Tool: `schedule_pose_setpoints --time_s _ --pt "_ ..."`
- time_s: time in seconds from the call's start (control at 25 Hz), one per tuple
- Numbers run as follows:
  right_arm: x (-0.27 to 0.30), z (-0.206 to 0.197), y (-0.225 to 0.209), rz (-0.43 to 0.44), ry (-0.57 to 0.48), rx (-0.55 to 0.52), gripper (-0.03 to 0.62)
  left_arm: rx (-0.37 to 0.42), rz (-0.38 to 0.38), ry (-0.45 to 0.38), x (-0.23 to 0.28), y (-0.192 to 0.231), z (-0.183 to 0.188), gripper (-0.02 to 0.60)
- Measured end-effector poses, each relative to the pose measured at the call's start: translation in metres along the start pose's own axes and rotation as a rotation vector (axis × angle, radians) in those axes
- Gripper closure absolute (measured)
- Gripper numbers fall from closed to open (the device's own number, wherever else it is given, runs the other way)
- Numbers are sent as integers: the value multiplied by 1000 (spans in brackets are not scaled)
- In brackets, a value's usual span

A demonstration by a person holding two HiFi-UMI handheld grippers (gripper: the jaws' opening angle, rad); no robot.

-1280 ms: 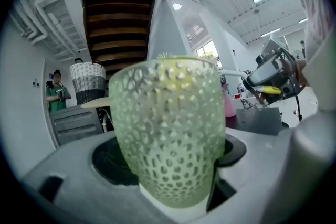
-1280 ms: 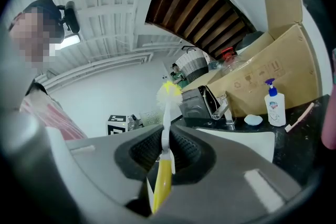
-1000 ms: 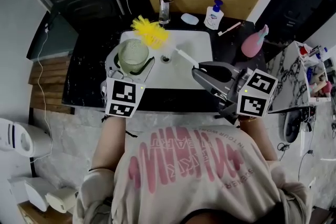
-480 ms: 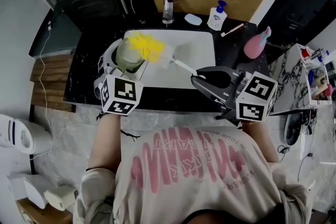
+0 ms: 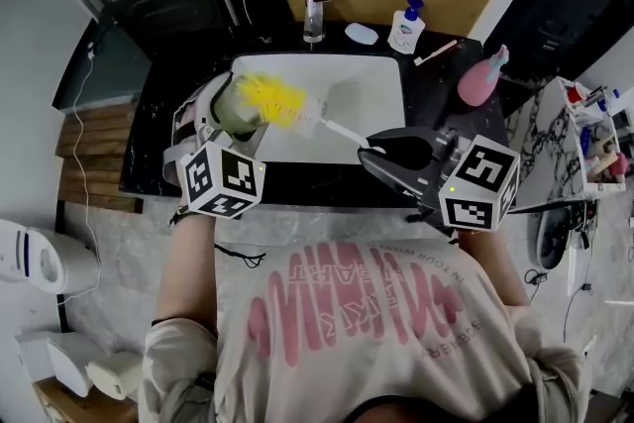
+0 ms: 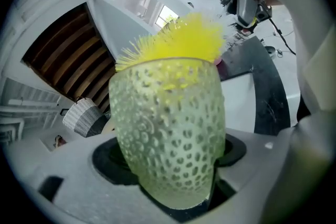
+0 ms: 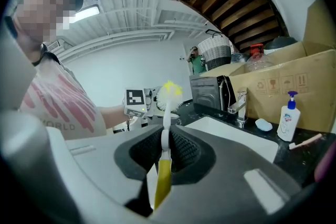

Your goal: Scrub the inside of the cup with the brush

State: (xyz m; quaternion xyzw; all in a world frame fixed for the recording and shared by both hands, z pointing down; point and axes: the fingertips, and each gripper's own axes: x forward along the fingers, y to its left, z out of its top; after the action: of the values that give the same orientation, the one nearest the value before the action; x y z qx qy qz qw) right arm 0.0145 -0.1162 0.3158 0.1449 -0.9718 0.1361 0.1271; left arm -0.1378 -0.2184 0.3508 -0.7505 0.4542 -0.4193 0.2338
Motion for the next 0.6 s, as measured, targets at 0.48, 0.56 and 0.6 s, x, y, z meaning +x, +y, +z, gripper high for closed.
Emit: schedule_pose_setpoints --time_s 0.48,0.56,0.6 --pt "3 -14 3 31 60 18 543 184 -56 24 6 -8 3 206" --pt "3 -16 3 35 72 18 543 199 -54 35 6 -7 0 206" --pt "3 -17 2 38 77 18 543 205 -53 41 5 -6 -2 206"
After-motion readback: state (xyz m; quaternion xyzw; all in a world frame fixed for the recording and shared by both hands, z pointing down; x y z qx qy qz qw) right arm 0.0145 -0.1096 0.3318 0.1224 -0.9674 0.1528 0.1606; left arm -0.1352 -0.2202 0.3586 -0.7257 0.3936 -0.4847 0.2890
